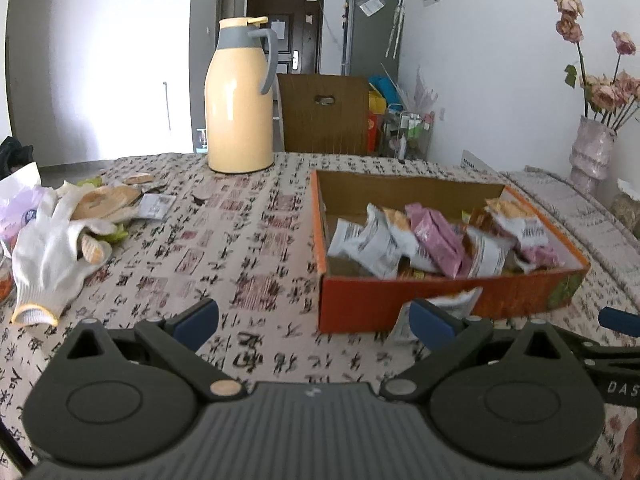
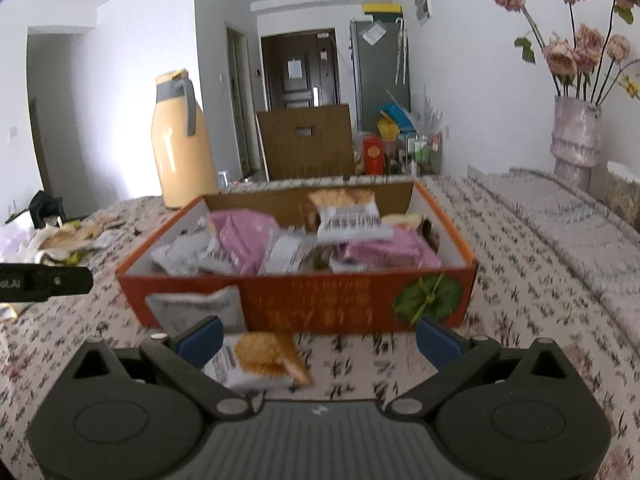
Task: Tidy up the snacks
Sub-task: 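Withdraw both grippers from the box toward the last packets, then grasp the white packet with tan biscuit picture with the right gripper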
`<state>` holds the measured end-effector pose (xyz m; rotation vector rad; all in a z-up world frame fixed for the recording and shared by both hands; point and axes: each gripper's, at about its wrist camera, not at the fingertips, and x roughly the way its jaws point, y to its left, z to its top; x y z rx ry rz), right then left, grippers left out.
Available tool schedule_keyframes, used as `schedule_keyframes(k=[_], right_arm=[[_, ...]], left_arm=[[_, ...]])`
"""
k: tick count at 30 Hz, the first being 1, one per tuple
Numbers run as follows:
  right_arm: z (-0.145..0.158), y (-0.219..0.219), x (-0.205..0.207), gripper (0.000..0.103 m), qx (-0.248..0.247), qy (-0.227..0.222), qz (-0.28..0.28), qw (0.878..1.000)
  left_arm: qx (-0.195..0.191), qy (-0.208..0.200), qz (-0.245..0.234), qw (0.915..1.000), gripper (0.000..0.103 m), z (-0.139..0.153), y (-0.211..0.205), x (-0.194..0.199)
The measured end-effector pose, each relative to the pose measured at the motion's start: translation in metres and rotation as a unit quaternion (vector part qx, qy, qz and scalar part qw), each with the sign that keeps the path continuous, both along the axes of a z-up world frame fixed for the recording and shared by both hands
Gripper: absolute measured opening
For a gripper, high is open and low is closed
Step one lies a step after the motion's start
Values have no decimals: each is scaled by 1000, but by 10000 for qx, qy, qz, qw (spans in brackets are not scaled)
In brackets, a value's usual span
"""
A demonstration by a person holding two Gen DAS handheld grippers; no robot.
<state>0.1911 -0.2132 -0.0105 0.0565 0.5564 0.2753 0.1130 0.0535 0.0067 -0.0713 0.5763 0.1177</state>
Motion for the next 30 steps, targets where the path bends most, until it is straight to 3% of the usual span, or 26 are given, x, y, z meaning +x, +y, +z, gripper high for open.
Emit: schedule_keyframes(k=[13, 26, 30], right_arm=[[-16, 21, 4, 103, -257, 355, 75, 9990], [-33, 56, 45, 103, -559, 800, 378, 9945], [-41, 60, 52, 97, -489, 886, 449, 9939]], left_arm=[[-84, 239, -191, 9995, 103, -25, 5, 5], [-376, 366, -215, 9984, 103, -38, 15, 12], [-463, 459, -192, 9977, 103, -44, 18, 15]])
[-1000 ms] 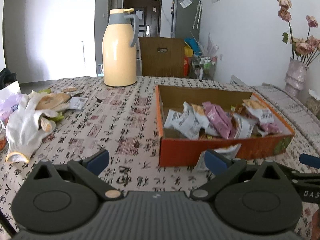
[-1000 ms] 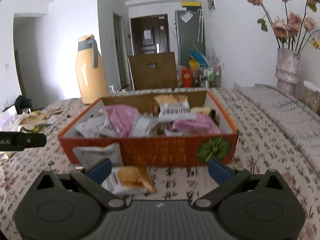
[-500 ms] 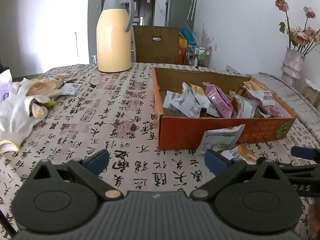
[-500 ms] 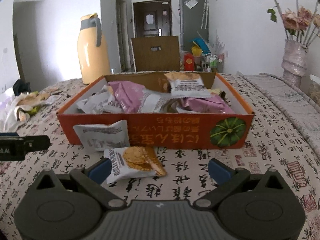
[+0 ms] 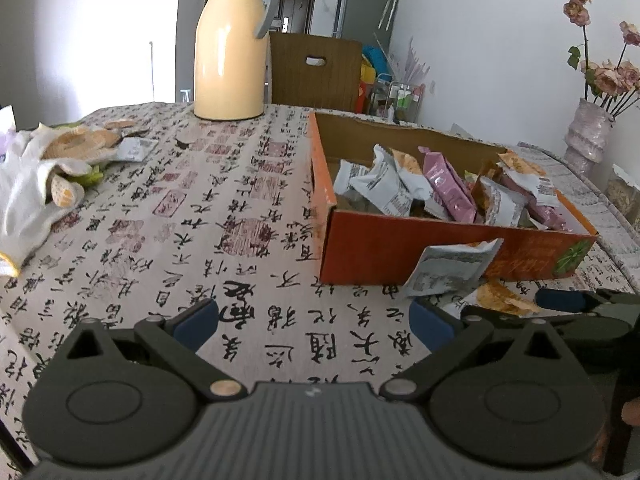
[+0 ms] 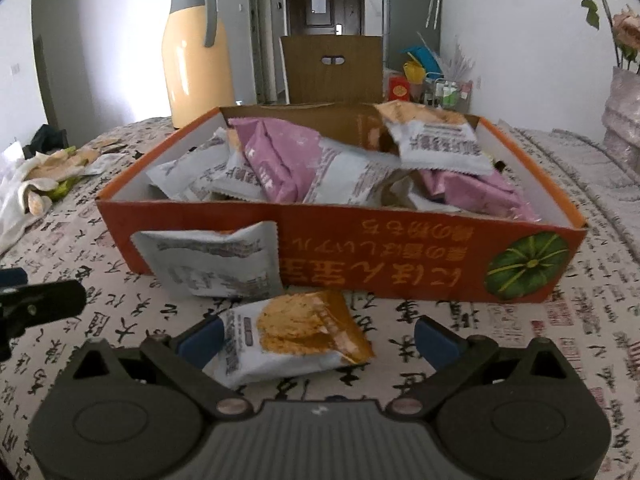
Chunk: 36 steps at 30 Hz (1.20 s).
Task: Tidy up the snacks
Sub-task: 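Grasp the white packet with tan biscuit picture with the right gripper, then grasp the plain white packet with the left gripper while the right holds its packet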
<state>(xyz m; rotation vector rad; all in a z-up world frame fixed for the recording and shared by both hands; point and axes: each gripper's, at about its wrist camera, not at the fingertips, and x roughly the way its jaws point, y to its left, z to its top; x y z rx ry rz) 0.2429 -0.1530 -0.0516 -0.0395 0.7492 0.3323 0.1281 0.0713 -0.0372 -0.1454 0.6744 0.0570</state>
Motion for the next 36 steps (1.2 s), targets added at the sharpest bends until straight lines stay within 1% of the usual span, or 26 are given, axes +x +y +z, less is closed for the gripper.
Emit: schedule_keyframes(k=[2, 3, 5, 7, 8, 9, 11, 14, 16, 18, 19, 24, 25, 27, 28, 29, 32, 36], right_arm=[[-3, 1, 1, 89, 90, 42, 74, 9999], [-4, 2, 1, 88, 112, 46, 116, 9999], [-4, 4, -2, 82, 50, -20, 214, 9998], [-6, 10, -6, 80, -148, -116, 292, 9994], [-5, 12, -7, 79, -166, -168, 317, 9992], [-5, 12, -8, 78, -150, -180, 346, 9991], [-4, 13, -8, 72, -119, -192, 377, 9990], [-3, 12, -9, 68, -111, -215, 398, 9989], [-3, 13, -11, 67, -140, -242, 431, 9987], [-2, 13, -13, 63, -156, -263, 462, 9985], [-2, 13, -14, 59, -148, -268, 487, 9983], [1, 9, -20, 56, -142, -286, 517, 9981], [1, 8, -21, 52, -132, -304, 500, 9982], [2, 5, -23, 52, -64, -315, 486, 9983], [3, 3, -25, 48, -40, -327, 473, 9983], [4, 1, -26, 47, -15, -340, 458, 9984], [8, -8, -32, 46, 87, -385, 389, 9985], [15, -22, -40, 46, 199, -526, 285, 9980]], left_arm=[[-29, 28, -4, 10000, 103, -2, 1, 0], [-43, 38, -7, 10000, 103, -3, 1, 1], [-69, 52, -11, 10000, 103, -4, 1, 1], [-96, 66, -16, 9999, 103, -5, 1, 2], [-103, 70, -13, 9999, 103, -6, 2, 2], [-112, 77, -15, 9999, 103, -7, 2, 2], [-135, 91, -21, 9999, 103, -8, 2, 3], [-150, 100, -17, 9998, 103, -9, 2, 3], [-157, 105, -18, 9998, 103, -9, 2, 3], [-168, 118, -21, 9998, 103, -10, 3, 4], [-173, 129, -22, 9998, 103, -11, 3, 4], [-194, 133, -13, 9997, 103, -11, 3, 4], [-196, 128, -14, 9997, 103, -11, 3, 4], [-194, 134, -17, 9997, 103, -12, 2, 4], [-185, 148, -8, 9997, 103, -12, 2, 5], [-183, 156, -2, 9997, 103, -12, 2, 5], [-170, 170, 18, 9997, 103, -11, 1, 5], [-139, 139, -78, 9998, 103, -2, -4, 1]])
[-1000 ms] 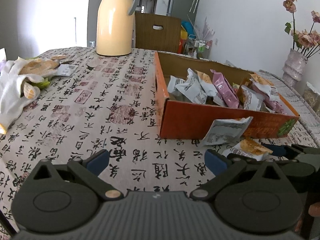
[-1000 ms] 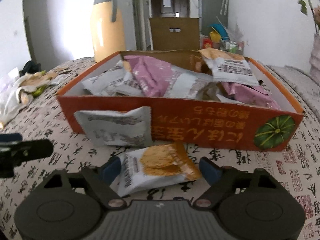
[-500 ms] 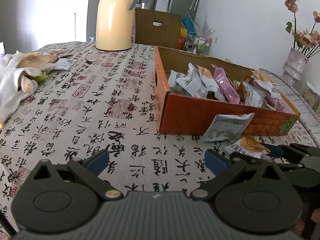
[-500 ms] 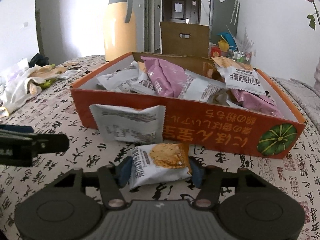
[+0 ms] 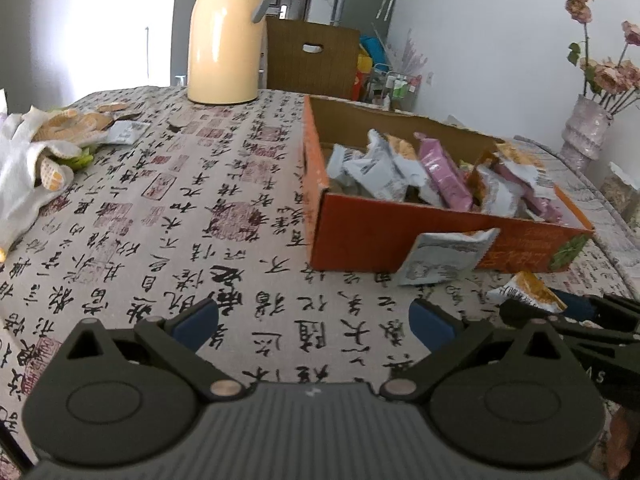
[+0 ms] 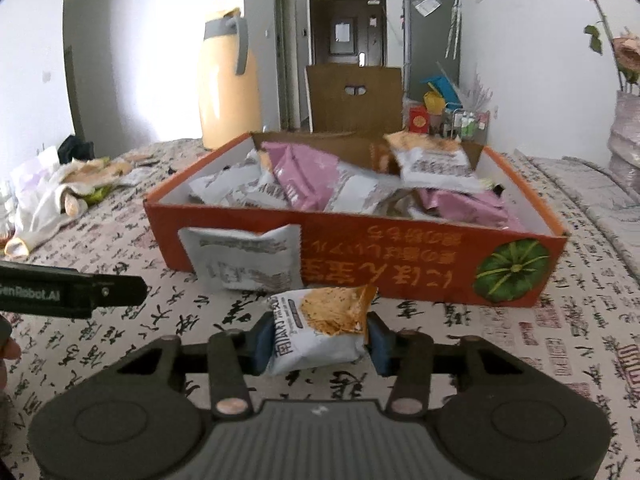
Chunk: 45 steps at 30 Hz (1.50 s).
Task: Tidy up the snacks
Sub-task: 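Grasp the plain white packet with the left gripper while the right holds its packet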
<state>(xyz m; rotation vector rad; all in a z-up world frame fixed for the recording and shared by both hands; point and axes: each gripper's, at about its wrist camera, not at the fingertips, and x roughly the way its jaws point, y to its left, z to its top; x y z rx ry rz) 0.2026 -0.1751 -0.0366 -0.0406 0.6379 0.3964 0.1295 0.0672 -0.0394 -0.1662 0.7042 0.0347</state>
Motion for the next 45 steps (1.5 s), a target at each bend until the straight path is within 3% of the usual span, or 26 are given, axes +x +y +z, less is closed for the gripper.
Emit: schedule_keyframes(k=[11, 22, 26, 33, 45], right_arm=[[4, -50, -3, 47, 283, -201, -433, 9985], [2, -96, 10, 47, 533, -320, -1073, 9923], [-2, -104, 13, 47, 749, -276, -1107, 9906], [-15, -109, 15, 47, 957, -170, -1213, 9878], [-17, -106, 12, 49, 1079, -192, -1074, 9882]], left_arm=[[287, 29, 14, 9996, 103, 19, -40, 8], [509, 164, 236, 9983, 103, 18, -90, 37], [760, 246, 308, 9963, 103, 13, -106, 50], [847, 382, 574, 9940, 103, 5, -116, 67], [795, 411, 772, 9930, 103, -2, -117, 78]])
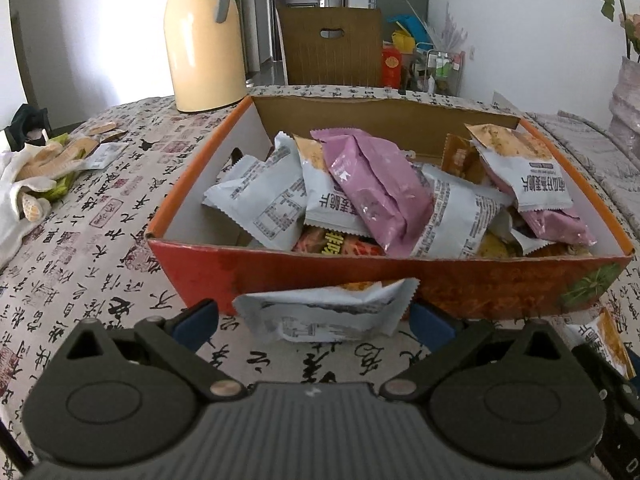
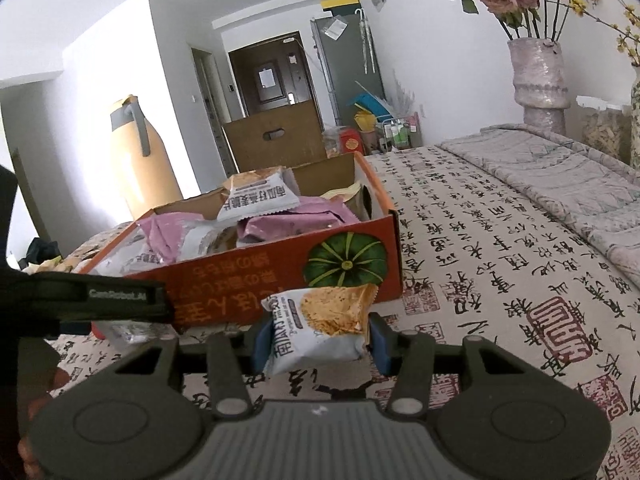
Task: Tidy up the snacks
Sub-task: 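Grasp the plain white packet with the left gripper while the right holds its packet, then carry both packets over the box and lower them inside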
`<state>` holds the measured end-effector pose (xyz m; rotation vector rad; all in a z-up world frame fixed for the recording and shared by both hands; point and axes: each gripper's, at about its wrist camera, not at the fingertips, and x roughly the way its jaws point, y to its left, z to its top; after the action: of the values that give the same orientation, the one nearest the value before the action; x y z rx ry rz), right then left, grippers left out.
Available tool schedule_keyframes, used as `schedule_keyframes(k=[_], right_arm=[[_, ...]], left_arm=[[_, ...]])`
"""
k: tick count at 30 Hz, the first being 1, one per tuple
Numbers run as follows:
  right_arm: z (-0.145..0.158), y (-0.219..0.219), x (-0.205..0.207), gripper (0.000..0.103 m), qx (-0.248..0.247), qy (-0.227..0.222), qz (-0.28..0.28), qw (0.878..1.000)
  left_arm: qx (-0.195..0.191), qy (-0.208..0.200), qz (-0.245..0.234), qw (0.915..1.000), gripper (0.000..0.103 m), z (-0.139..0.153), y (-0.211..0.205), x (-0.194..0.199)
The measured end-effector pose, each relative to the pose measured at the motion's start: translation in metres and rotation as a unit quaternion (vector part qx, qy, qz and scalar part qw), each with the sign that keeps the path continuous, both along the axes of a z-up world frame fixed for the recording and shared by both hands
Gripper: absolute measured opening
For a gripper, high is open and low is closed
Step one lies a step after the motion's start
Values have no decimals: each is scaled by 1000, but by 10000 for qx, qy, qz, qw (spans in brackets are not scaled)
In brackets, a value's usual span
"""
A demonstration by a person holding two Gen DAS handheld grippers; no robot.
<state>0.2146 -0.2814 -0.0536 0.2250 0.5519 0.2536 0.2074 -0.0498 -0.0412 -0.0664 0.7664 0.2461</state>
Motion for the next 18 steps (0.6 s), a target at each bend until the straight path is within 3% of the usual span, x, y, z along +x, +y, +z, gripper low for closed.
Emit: schedule_keyframes(k=[3, 8, 18], right_arm=[[0, 0, 0, 49, 8, -14, 10, 10000], [0, 1, -1, 49, -1, -16, 14, 10000], [-1, 2, -1, 49, -59, -20, -25, 10000]], left_arm=[[102, -6, -23, 9999, 102, -1, -2, 1], [27, 17, -193, 9998, 79, 0, -4, 0], [-11, 9, -293, 9996, 70, 1, -2, -12]])
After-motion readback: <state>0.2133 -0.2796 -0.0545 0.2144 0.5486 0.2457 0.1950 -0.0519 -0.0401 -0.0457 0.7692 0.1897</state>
